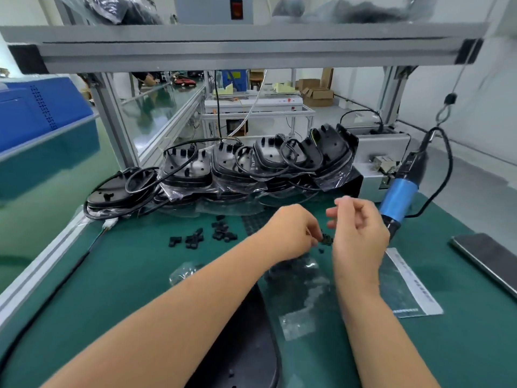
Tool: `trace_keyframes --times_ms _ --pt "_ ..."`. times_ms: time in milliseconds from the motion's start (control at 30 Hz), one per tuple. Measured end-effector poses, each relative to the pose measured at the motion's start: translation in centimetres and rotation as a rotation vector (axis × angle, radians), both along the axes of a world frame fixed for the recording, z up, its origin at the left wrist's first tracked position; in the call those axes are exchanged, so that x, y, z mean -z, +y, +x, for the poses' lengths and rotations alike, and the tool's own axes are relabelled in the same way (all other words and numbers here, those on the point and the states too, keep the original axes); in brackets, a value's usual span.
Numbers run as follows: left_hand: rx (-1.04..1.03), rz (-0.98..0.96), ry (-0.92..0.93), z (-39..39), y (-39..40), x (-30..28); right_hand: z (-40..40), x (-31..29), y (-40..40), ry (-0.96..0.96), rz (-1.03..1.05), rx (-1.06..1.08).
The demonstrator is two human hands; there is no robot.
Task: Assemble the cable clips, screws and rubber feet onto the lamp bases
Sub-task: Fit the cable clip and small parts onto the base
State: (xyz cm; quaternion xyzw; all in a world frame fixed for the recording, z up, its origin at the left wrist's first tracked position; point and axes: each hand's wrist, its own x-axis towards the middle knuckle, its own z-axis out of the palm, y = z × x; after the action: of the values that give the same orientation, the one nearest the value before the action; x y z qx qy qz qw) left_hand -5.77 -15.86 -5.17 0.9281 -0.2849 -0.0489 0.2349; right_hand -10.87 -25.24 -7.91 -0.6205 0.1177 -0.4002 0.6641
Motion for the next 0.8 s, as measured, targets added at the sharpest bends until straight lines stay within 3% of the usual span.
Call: trace_keyframes --times_ms 200,533,800 --pt "0.07 0.218 -0.047 1.3 -3.0 1.7 0.5 0.1 -2.5 0.014 0.156 0.209" --pt "0.075 0.192 -0.009 1.4 -2.8 2.2 0.2 0.1 -3.9 0.024 0.114 0.423" --pt "0.057 0.104 0.037 0.8 -3.1 2.3 0.5 1.2 -5.6 0.233 0.201 0.459"
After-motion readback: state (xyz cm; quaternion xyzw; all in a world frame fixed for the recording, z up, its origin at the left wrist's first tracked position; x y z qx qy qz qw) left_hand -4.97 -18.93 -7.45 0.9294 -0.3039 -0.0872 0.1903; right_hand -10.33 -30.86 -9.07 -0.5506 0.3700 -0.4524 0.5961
